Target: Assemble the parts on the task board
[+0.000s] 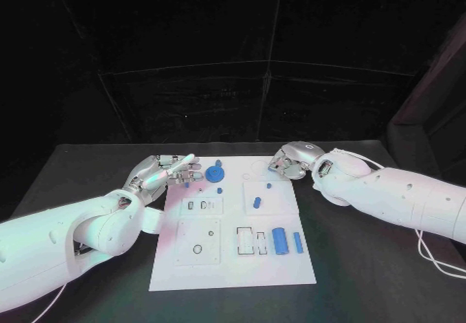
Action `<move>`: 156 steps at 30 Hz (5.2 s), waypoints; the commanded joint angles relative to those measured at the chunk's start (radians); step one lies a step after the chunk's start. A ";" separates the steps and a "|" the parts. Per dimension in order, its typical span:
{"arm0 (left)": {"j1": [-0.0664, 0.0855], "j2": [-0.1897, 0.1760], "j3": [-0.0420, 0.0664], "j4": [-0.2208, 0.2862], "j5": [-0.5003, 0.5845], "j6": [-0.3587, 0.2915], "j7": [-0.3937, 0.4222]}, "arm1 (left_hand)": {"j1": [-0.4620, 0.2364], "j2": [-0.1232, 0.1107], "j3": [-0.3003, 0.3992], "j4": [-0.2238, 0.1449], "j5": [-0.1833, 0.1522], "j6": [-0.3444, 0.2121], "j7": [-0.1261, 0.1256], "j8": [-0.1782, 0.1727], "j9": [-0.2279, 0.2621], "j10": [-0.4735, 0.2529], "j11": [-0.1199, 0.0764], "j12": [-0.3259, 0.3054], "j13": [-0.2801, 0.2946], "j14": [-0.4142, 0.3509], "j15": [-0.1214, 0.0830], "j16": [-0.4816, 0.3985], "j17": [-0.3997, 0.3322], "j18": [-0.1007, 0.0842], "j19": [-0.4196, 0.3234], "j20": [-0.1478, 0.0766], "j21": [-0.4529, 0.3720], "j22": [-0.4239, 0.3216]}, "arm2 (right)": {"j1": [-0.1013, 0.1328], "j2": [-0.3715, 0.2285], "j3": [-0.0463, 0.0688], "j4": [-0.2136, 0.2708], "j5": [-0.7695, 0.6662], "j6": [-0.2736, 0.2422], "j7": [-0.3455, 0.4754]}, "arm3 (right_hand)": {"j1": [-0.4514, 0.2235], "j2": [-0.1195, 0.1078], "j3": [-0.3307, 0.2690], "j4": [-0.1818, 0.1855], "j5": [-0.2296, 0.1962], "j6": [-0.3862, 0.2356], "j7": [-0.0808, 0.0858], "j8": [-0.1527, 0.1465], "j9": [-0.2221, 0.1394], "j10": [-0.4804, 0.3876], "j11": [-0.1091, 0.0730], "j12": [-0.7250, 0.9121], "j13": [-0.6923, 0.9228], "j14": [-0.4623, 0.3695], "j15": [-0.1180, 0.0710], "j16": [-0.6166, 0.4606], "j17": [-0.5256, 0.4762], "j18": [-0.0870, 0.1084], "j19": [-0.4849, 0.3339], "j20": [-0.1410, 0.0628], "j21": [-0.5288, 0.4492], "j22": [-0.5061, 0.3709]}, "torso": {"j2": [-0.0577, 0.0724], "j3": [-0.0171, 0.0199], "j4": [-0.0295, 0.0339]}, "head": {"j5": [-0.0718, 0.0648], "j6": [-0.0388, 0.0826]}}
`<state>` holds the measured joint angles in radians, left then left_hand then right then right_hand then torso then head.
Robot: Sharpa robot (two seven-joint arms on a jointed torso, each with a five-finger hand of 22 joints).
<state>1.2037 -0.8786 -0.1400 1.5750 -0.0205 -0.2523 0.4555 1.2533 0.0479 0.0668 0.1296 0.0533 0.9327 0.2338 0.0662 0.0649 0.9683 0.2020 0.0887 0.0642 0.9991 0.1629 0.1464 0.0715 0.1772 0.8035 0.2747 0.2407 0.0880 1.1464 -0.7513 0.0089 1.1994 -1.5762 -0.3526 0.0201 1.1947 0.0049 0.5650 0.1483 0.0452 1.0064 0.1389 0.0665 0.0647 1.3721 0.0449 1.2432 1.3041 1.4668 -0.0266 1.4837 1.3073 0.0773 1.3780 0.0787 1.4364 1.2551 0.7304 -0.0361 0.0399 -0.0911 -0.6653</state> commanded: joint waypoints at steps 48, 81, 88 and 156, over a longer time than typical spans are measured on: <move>0.001 0.003 0.001 0.000 -0.001 0.009 -0.004 | -0.004 0.008 -0.005 -0.006 0.005 -0.006 0.028 -0.003 -0.001 -0.001 0.005 -0.006 -0.001 -0.001 0.002 -0.007 -0.002 0.005 0.005 0.001 -0.003 -0.003 | 0.001 0.011 0.000 0.004 0.005 -0.036 0.005 | 0.074 -0.186 -0.112 -0.152 0.005 0.000 0.000 -0.001 0.002 -0.001 0.008 0.004 -0.005 0.071 0.007 0.005 0.114 -0.008 -0.003 0.013 -0.006 -0.002 | 0.000 0.0002 0.0006 | -0.004 -0.001; 0.001 0.006 0.000 -0.003 -0.001 0.007 -0.004 | -0.002 0.007 -0.005 -0.008 0.004 -0.007 0.028 -0.003 -0.001 -0.001 0.005 -0.007 -0.001 -0.001 0.002 -0.008 -0.002 0.005 0.005 0.001 -0.003 -0.003 | 0.001 0.047 0.000 -0.029 -0.008 0.057 -0.063 | 0.055 -0.120 -0.184 -0.110 0.005 0.036 -0.004 0.005 0.004 0.003 0.005 0.008 -0.004 0.071 0.005 0.003 0.113 -0.008 -0.003 0.011 -0.006 -0.001 | 0.000 0.0003 -0.0009 | 0.001 -0.005; 0.001 0.006 0.000 -0.003 -0.001 0.006 -0.004 | -0.002 0.007 -0.005 -0.008 0.004 -0.007 0.028 -0.003 -0.001 -0.001 0.005 -0.007 -0.001 -0.001 0.002 -0.008 -0.002 0.005 0.005 0.001 -0.003 -0.003 | 0.001 0.050 0.000 -0.029 -0.007 0.035 -0.063 | 0.060 -0.107 -0.188 -0.106 0.005 0.045 -0.006 0.007 0.004 0.005 0.003 0.012 0.000 0.071 0.004 0.004 0.115 -0.009 0.000 0.010 -0.005 0.003 | 0.000 0.0000 -0.0013 | 0.001 -0.005; 0.007 0.034 -0.019 -0.070 -0.160 0.006 -0.053 | 0.063 -0.040 0.094 -0.253 -0.004 0.143 -0.076 0.029 0.002 0.289 -0.123 0.130 0.059 0.251 -0.145 0.450 0.307 0.002 0.240 -0.145 0.274 0.143 | 0.037 0.011 0.000 0.248 0.573 0.134 0.152 | 0.152 -0.006 -0.174 -0.161 0.019 0.139 -0.043 0.080 0.023 0.023 -0.029 0.019 0.007 0.075 -0.025 0.011 0.130 -0.014 0.015 -0.019 0.007 0.028 | -0.083 -0.0230 0.0056 | 0.046 -0.015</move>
<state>1.2098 -0.8456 -0.1583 1.5042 -0.2068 -0.2536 0.4116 1.3231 0.0081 0.1553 -0.1242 0.0533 1.0687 0.1555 0.0979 0.0669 1.2629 0.0787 0.2162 0.1220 1.2577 0.0147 0.5926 0.3771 0.1771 1.0512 0.1268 0.5113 0.2302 1.1816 -0.7453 0.0084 1.4490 -0.9289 -0.1744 0.1509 1.3395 -0.0094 0.3985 -0.0137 0.0605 1.1338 0.1034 0.1205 0.0734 1.4005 0.0124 1.2642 1.3078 1.4687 -0.0502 1.4927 1.3081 0.0773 1.3959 0.0606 1.4435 1.2825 0.6505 -0.0569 0.0432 -0.0479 -0.6790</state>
